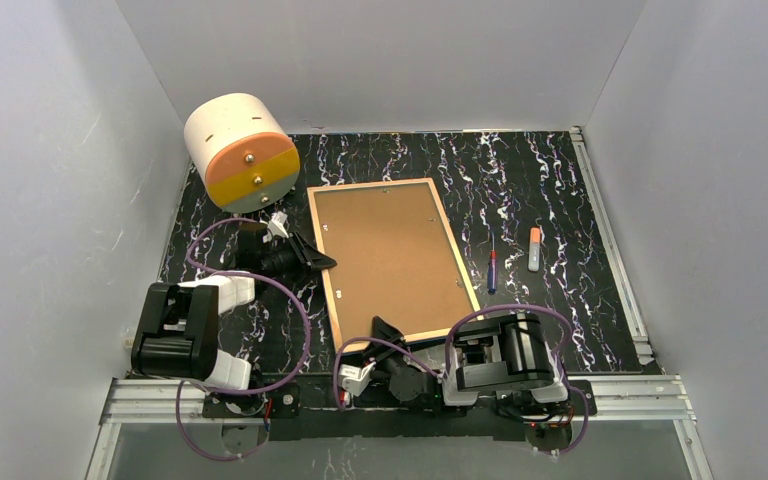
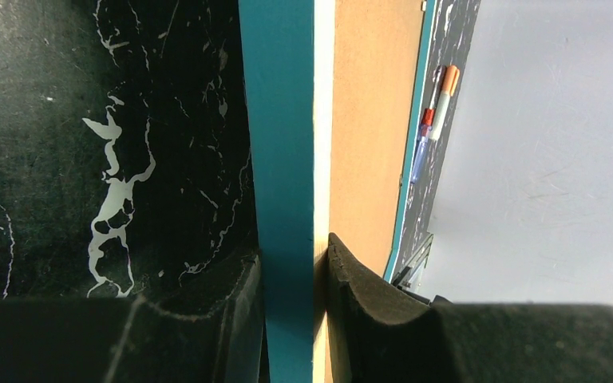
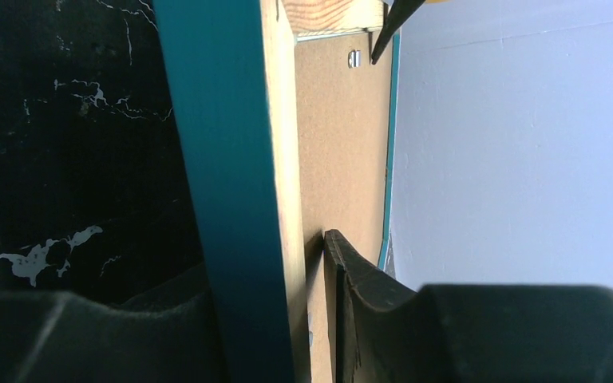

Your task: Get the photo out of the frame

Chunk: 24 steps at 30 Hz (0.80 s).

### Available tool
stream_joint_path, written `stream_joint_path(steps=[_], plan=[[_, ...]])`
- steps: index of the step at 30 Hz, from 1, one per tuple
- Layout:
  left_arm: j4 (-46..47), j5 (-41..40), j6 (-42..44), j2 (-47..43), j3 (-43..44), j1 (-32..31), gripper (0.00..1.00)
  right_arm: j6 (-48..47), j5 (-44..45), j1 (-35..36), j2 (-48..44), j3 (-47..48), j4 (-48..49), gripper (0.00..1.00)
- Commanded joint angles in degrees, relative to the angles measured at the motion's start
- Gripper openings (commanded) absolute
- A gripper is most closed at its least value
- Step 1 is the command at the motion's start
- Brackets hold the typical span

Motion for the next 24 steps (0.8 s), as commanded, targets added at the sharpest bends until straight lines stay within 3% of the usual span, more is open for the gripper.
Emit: stream_joint_path(steps=[1,13,18,24], plan=[[-1.89,0.47,3.32,-2.07,0.42,-0.19,0.0,1.58,2.28,-0.63,-2.27,0.83,7.2,0.42],[-1.77,0.61,3.32,-1.73,0.5,-0.19,0.0,-5.76,4.03,-0.59,-0.04,1.76,17.81,0.34],[-2.51,1.06,3.87,-1.55,1.36,-0.19,0.0,-9.22,4.82,-0.59,0.68,2.23,23.08,0.24],[-2.77,0.85,3.99,-1.99,1.27,-0.19,0.0,-8.68,5.6,-0.63,-0.92,2.15,22.01,0.07]])
